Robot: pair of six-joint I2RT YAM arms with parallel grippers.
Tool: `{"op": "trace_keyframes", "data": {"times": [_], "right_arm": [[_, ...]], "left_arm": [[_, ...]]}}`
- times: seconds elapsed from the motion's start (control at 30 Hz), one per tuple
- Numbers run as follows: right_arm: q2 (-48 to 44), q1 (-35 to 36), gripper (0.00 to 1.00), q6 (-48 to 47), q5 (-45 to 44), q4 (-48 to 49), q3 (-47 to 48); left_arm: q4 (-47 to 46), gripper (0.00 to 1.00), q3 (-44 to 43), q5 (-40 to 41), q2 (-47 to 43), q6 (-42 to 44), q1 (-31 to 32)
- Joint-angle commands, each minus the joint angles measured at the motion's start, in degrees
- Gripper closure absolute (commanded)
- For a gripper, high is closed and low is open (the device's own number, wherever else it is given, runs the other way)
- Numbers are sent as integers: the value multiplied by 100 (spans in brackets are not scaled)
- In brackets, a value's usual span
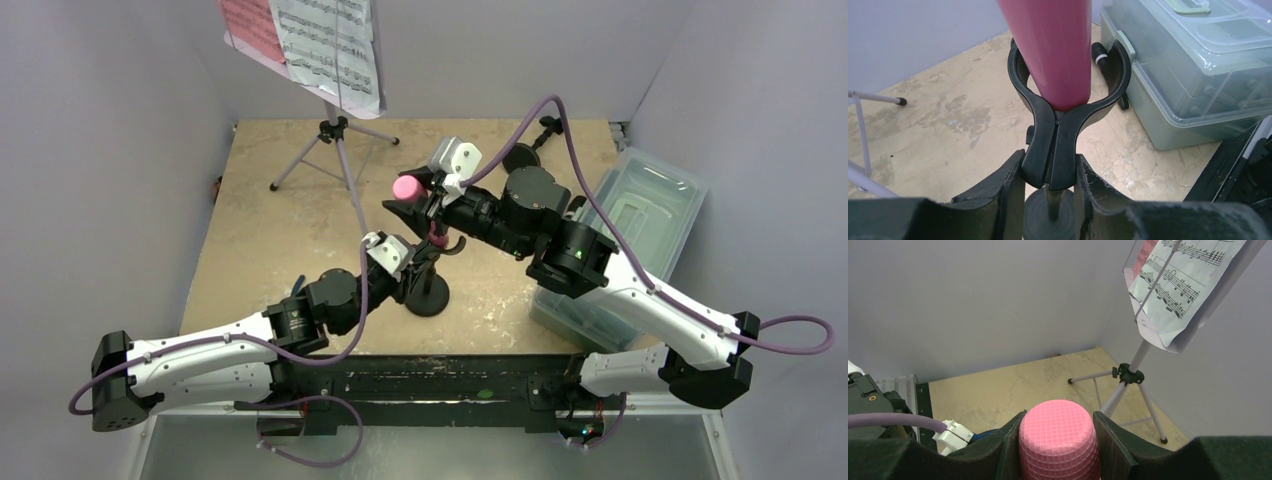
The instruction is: Set up the instrument practice props
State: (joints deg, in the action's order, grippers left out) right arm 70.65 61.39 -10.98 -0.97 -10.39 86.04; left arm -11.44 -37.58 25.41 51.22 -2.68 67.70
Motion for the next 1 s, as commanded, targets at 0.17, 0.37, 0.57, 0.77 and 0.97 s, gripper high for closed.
{"op": "trace_keyframes", "data": {"times": [0.17,0.37,0.57,0.77,0.97], "right_arm": [[-139,76,100,-84,-361,-98,-276],[-370,84,100,112,-581,364,-1030],[-557,102,100,287,-606,1005,-1486],[-739,110,53,568,-729,1120,-1381],[-917,106,1,869,-938,923,-1263]], "left_arm": [[-491,100,34,-292,-182,504,6],[-508,100,75,-509,-150,425,6],[-393,100,-7,-476,-129,312,6],[42,43,-287,-204,53,-140,6],[58,36,-320,59,127,-202,7]]}}
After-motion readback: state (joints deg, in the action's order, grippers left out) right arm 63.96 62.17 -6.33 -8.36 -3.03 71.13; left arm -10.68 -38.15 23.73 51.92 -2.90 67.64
